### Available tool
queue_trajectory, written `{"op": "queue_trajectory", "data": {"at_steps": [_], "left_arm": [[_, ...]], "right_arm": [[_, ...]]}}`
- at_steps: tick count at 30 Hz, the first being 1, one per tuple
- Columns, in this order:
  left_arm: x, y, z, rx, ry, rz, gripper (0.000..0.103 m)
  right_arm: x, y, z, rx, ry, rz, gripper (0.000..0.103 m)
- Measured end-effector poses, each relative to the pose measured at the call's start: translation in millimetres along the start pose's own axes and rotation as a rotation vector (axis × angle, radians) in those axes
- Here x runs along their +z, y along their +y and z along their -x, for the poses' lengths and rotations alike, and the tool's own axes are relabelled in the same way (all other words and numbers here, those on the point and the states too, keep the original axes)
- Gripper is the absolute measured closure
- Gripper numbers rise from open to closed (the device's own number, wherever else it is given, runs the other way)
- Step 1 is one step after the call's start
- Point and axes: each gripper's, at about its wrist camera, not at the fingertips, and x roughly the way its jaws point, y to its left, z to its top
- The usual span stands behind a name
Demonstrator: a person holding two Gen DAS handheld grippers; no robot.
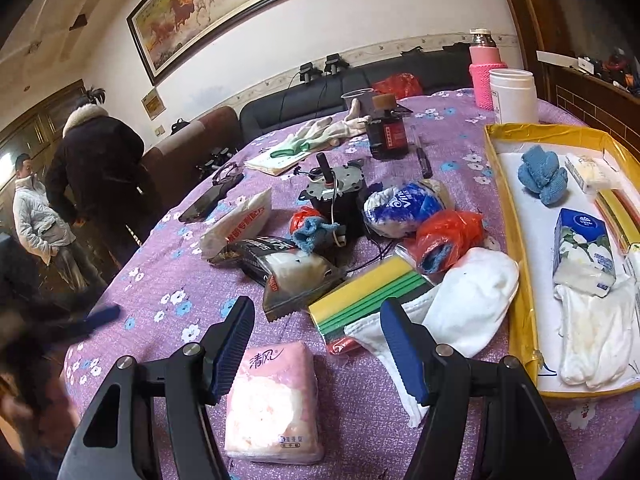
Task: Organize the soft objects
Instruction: 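Move both grippers back over the table away from the tray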
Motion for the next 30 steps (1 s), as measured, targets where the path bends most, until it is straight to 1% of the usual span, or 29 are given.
{"op": "queue_trajectory", "data": {"at_steps": [2,4,5,7,9,10,12,14,16,17,18,19,21,23,27,29,30], "left_arm": [[12.6,-16.2,25.7,0.012,-0.01,-0.005,0.02],[25.7,-41.4,52.0,0.007,-0.005,-0.035,0.02],[29.8,-55.4,62.0,-0.005,0.0,-0.061,0.02],[32.3,-92.1,83.0,-0.056,0.021,-0.132,0.018],[27.9,-129.7,102.1,-0.119,0.04,-0.198,0.014],[24.1,-145.6,108.9,-0.137,0.043,-0.232,0.013],[11.3,-182.9,122.8,-0.169,0.042,-0.318,0.012],[-0.4,-210.2,132.9,-0.195,0.03,-0.392,0.007],[-10.8,-231.1,140.5,-0.198,0.001,-0.448,0.004],[-13.2,-236.5,142.1,-0.207,-0.007,-0.46,0.004],[-15.0,-240.0,142.4,-0.233,-0.009,-0.46,0.004],[-15.7,-240.1,140.1,-0.244,-0.003,-0.446,0.004],[-15.5,-237.5,133.8,-0.272,0.029,-0.396,0.004],[-16.2,-235.1,125.9,-0.305,0.061,-0.371,0.004],[-17.3,-239.4,119.0,-0.323,0.067,-0.393,0.004],[-15.4,-238.5,115.9,-0.328,0.067,-0.38,0.003],[-14.4,-238.0,112.1,-0.314,0.076,-0.369,0.003]], "right_arm": [[0.1,-0.5,0.7,-0.002,-0.004,-0.002,0.033],[0.0,-0.7,2.3,-0.001,-0.01,-0.003,0.033],[0.1,-0.8,2.2,0.0,-0.01,-0.003,0.033],[0.1,-1.1,1.9,0.0,-0.009,-0.005,0.033],[0.3,-1.3,2.0,0.002,-0.012,-0.008,0.033],[0.1,-1.3,1.8,0.003,-0.014,-0.008,0.033],[0.3,-1.3,1.9,0.007,-0.017,-0.008,0.033],[-0.4,-1.3,2.3,0.007,-0.017,-0.008,0.033],[-0.5,-1.4,3.2,0.011,-0.023,-0.009,0.033],[-0.6,-1.4,3.7,0.013,-0.026,-0.01,0.033],[-0.7,-1.9,3.9,0.015,-0.027,-0.01,0.033],[-0.7,-1.7,3.8,0.017,-0.027,-0.009,0.033],[-0.7,-1.3,4.6,0.02,-0.03,-0.006,0.033],[-1.0,-0.5,5.1,0.023,-0.032,-0.002,0.033],[-1.1,0.2,6.4,0.028,-0.038,0.002,0.033],[-1.1,0.3,6.9,0.03,-0.042,0.001,0.033],[-1.3,0.1,7.4,0.032,-0.043,0.0,0.033]]}}
